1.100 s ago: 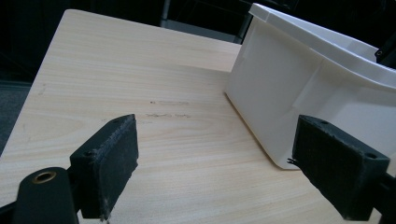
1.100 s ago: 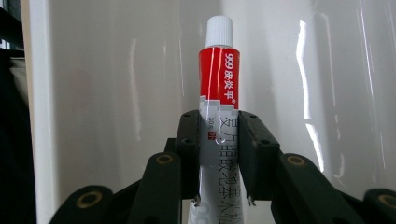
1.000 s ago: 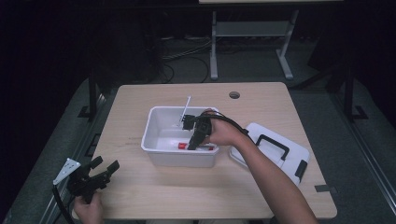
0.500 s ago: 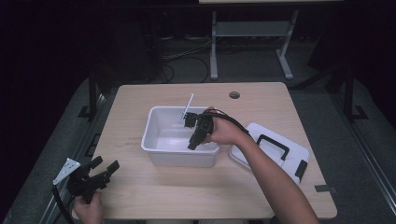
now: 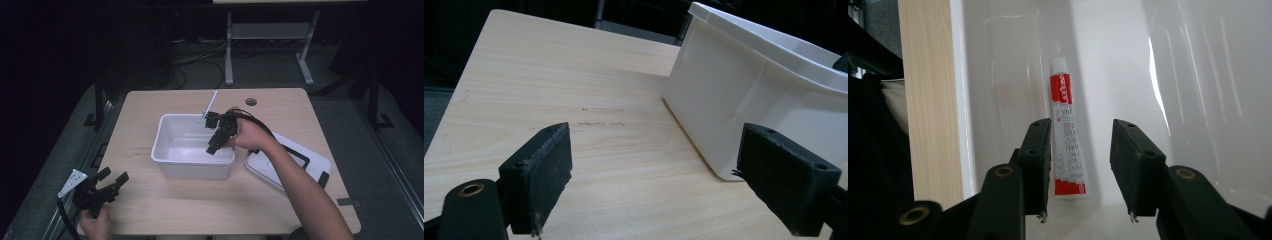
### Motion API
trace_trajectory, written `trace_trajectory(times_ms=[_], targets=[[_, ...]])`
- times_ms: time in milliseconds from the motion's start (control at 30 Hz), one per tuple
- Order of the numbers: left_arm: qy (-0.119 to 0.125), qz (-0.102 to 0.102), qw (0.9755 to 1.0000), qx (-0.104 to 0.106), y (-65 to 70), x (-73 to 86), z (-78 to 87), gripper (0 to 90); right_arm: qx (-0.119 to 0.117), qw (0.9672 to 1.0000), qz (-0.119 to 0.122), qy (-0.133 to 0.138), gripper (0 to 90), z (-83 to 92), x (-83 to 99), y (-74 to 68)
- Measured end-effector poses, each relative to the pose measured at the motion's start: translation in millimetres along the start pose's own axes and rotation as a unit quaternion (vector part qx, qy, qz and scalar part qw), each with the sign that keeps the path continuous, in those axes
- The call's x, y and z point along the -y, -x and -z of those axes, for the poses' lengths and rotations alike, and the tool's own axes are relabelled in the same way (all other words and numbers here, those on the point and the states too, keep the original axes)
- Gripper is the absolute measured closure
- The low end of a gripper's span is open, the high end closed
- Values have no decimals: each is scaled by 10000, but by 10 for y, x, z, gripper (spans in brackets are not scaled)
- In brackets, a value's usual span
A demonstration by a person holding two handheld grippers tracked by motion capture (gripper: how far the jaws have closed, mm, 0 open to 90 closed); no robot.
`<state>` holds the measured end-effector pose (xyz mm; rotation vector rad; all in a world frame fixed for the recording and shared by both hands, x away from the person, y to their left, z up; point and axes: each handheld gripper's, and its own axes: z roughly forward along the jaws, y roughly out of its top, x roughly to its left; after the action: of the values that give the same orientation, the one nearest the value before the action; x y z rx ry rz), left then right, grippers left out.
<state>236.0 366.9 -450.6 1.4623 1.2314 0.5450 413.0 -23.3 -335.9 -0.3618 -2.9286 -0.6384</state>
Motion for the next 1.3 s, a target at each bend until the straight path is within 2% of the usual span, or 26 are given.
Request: trace_trajectory(times_ms=[667, 1300], targets=[[-20, -17, 10000, 15, 13, 1, -8, 137, 308, 9992, -183, 161, 500, 442, 184, -24], [-56, -53, 10000, 23, 25, 3, -18, 137, 495, 9977, -403, 226, 461, 702, 421, -9]])
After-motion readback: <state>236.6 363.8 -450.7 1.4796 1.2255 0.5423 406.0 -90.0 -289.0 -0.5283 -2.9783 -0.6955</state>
